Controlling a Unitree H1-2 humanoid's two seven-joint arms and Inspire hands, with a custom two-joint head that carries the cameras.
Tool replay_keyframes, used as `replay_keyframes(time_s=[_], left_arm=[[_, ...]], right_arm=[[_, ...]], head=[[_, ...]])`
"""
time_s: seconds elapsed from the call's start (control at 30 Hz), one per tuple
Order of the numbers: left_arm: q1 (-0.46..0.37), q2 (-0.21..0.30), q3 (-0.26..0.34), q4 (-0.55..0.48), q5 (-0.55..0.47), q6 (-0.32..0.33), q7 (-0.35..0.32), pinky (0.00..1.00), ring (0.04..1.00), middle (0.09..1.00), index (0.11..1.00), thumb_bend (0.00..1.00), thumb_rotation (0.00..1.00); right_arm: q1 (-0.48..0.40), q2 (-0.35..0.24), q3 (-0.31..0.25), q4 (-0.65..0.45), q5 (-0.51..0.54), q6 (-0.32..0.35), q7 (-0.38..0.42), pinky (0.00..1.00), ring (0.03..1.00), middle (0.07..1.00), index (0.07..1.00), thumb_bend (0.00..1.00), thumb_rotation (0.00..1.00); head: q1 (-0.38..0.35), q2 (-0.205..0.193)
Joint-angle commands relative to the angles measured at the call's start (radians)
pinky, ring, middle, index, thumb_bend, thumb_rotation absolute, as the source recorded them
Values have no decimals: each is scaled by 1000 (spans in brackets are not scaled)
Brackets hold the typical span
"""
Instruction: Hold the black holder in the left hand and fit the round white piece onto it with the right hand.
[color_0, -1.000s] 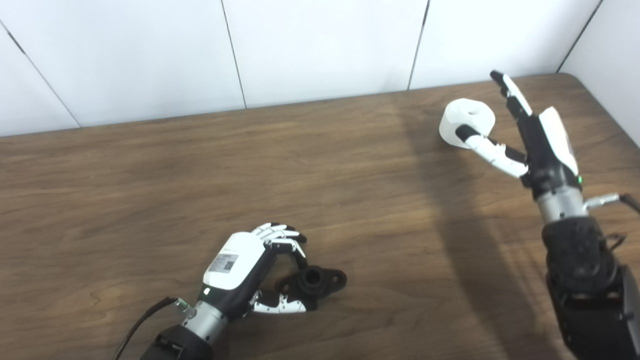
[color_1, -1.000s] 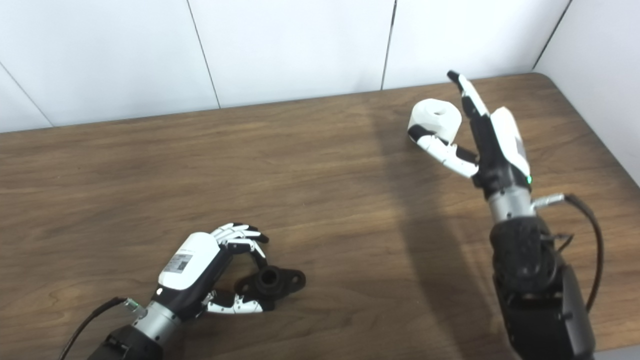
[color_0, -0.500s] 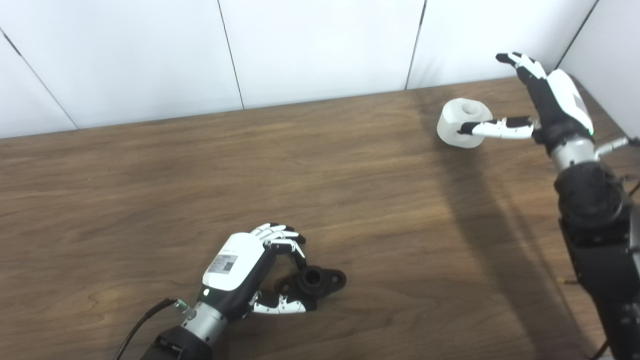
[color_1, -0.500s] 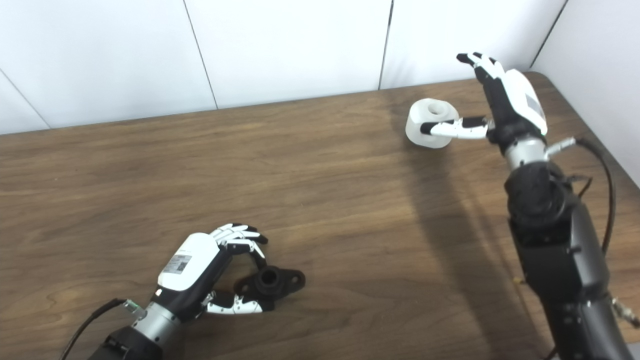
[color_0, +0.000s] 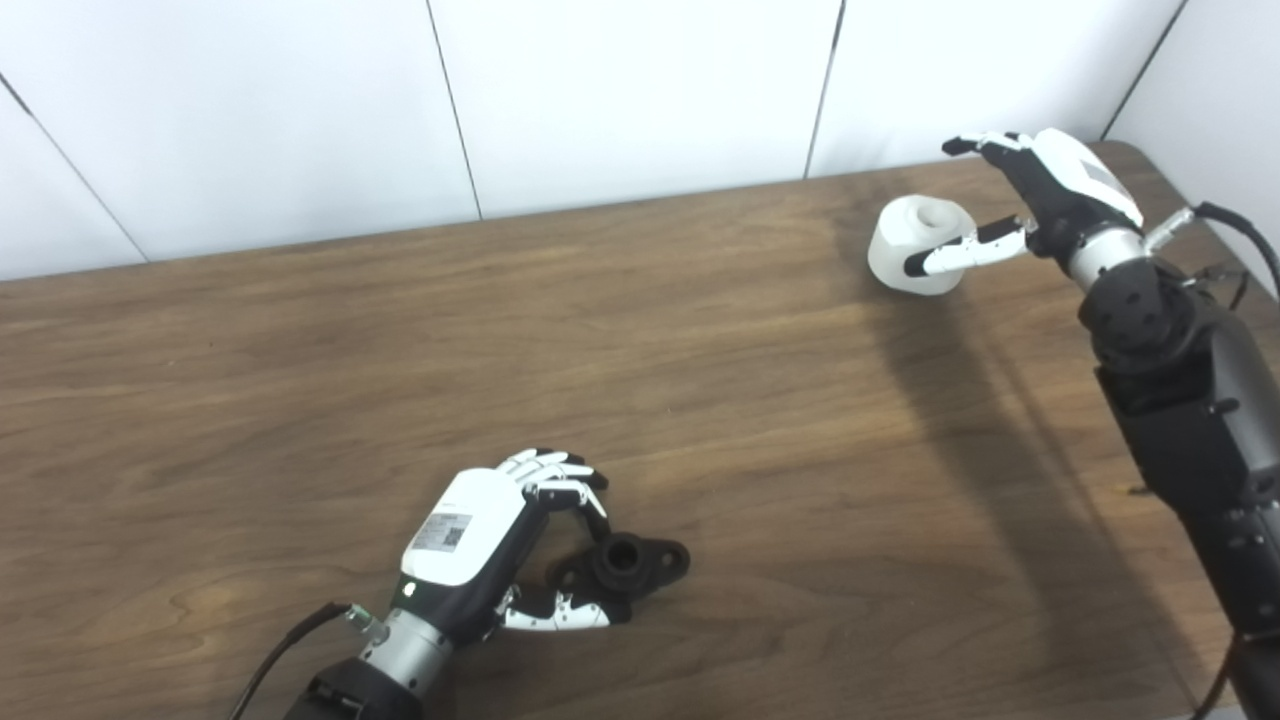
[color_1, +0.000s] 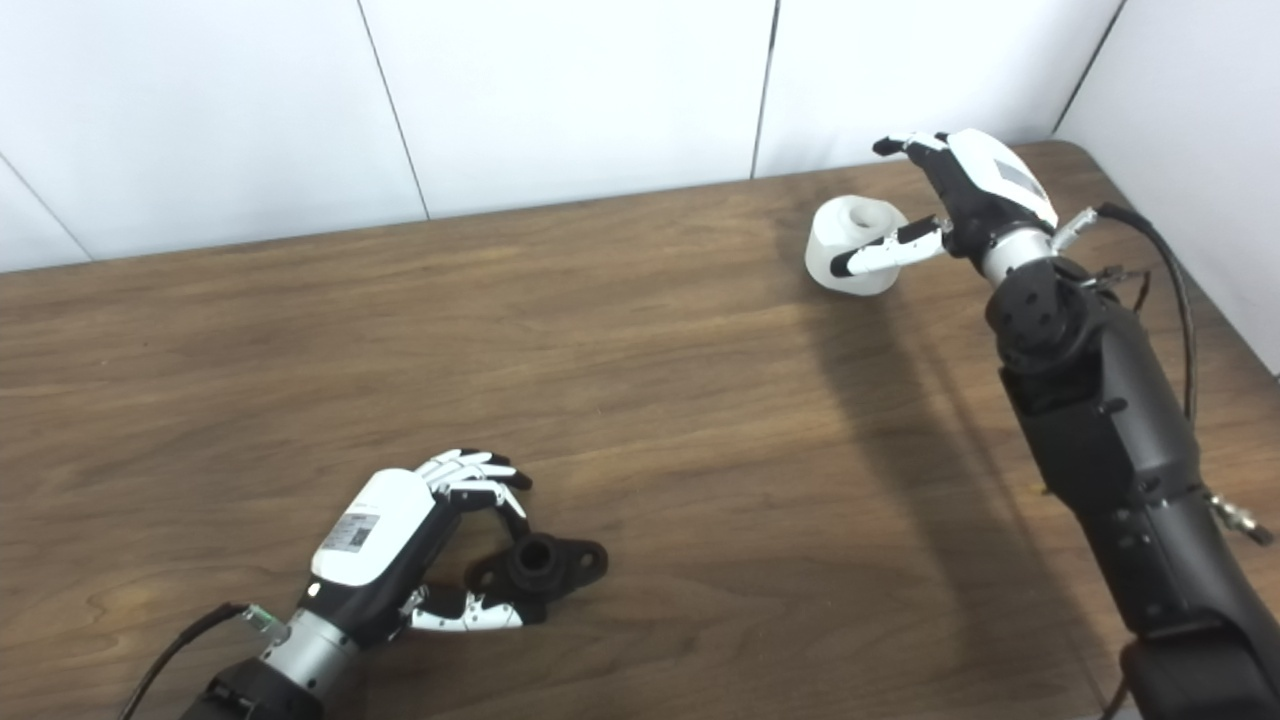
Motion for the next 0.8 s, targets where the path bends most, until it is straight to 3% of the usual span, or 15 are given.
replay_keyframes(time_s=[0.0, 0.5, 0.77], left_arm=[[57, 15, -32, 86, 18, 17, -61, 858, 840, 768, 487, 520, 50], [68, 7, -35, 119, 30, 4, -19, 860, 836, 759, 487, 520, 50], [67, 7, -36, 125, 30, 7, -16, 871, 839, 763, 487, 520, 50]], right_arm=[[-45, -11, -7, 7, -14, 1, -22, 895, 1000, 928, 857, 883, 270], [-51, 23, 7, 97, 4, -1, -79, 878, 1000, 939, 901, 838, 288], [-70, 23, 18, 120, -8, 1, -61, 891, 1000, 941, 892, 888, 286]], head=[[3, -7], [-4, -84], [-17, -89]])
